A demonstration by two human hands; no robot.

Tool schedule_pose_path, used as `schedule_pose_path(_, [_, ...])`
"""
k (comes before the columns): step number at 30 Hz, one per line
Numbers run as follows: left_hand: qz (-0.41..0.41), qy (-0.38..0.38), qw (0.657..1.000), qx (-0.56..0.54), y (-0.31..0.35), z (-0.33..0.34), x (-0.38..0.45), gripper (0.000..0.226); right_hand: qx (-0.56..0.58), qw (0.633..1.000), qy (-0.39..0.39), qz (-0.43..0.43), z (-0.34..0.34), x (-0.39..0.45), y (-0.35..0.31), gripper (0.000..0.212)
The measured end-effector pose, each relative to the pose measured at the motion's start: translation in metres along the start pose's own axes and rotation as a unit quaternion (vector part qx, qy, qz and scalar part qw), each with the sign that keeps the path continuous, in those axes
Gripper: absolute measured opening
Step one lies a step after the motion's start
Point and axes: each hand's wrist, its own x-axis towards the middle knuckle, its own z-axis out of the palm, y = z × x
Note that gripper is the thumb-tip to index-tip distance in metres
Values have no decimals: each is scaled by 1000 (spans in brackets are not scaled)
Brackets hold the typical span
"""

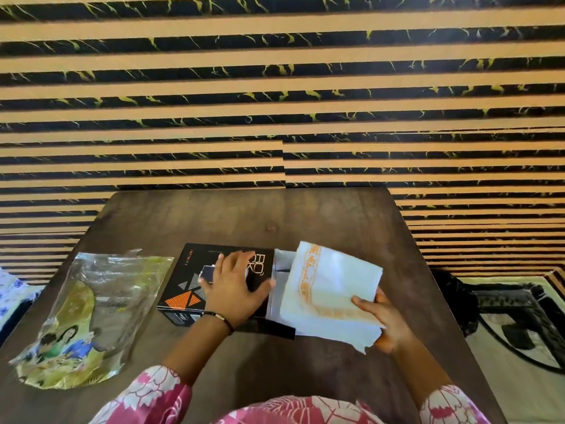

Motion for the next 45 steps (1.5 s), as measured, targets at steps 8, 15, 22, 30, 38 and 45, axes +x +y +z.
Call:
schedule_pose_path(8, [-7, -111, 982, 155, -7, 18, 0, 104, -102, 995, 7, -11, -7, 3, 6, 44])
schedule_pose_path(15, [-8, -119, 979, 166, -6, 19, 4, 106, -178, 984, 3, 19, -5, 8, 0, 47])
schedule_pose_path(22, [0, -137, 974, 183, -3, 16, -2, 106, -195, 978, -29, 64, 17, 29, -27, 44])
schedule_pose_path(30, [15, -182, 963, 199, -9, 15, -4, 117, -147, 987, 11, 61, 33, 45, -31, 32])
schedule_pose_path(38, [19, -190, 959, 210, -11, 16, 0, 118, 3, 992, 106, 72, 47, 39, -9, 23])
schedule_pose_path(45, [19, -186, 960, 208, -10, 16, 0, 116, -38, 993, 114, -7, 54, 33, 20, 22])
